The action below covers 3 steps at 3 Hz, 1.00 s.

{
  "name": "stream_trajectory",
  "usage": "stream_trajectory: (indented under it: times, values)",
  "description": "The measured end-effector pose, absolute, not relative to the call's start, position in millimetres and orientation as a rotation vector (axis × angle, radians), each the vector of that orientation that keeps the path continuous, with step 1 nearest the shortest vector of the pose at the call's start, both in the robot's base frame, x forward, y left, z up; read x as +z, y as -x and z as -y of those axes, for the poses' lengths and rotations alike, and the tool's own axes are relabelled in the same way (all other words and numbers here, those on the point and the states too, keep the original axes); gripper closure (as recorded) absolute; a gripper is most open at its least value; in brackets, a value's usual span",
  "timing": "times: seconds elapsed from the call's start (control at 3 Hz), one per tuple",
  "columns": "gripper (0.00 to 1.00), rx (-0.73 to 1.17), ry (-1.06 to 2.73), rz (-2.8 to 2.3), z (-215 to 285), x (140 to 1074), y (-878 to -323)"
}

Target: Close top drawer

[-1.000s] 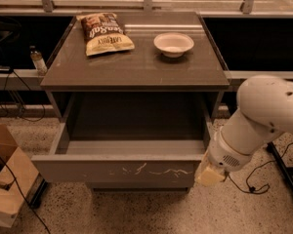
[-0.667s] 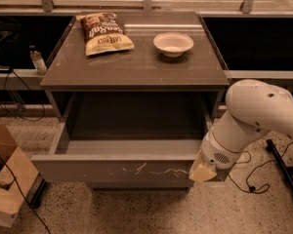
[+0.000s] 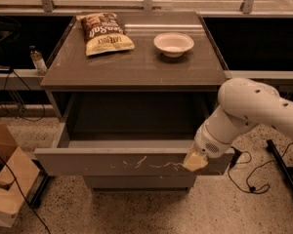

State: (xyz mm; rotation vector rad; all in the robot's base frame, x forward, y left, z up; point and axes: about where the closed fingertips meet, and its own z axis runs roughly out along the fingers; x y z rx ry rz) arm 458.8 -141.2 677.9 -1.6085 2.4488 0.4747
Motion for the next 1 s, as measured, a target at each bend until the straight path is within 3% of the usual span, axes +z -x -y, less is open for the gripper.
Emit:
stream_trajectory:
  times: [0.67,1.0]
  values:
    - [1.00,0.439,1.518,-2.348,130.8,700.7,-530.3]
    - [1.00,0.439,1.518,-2.348,130.8,700.7,-530.3]
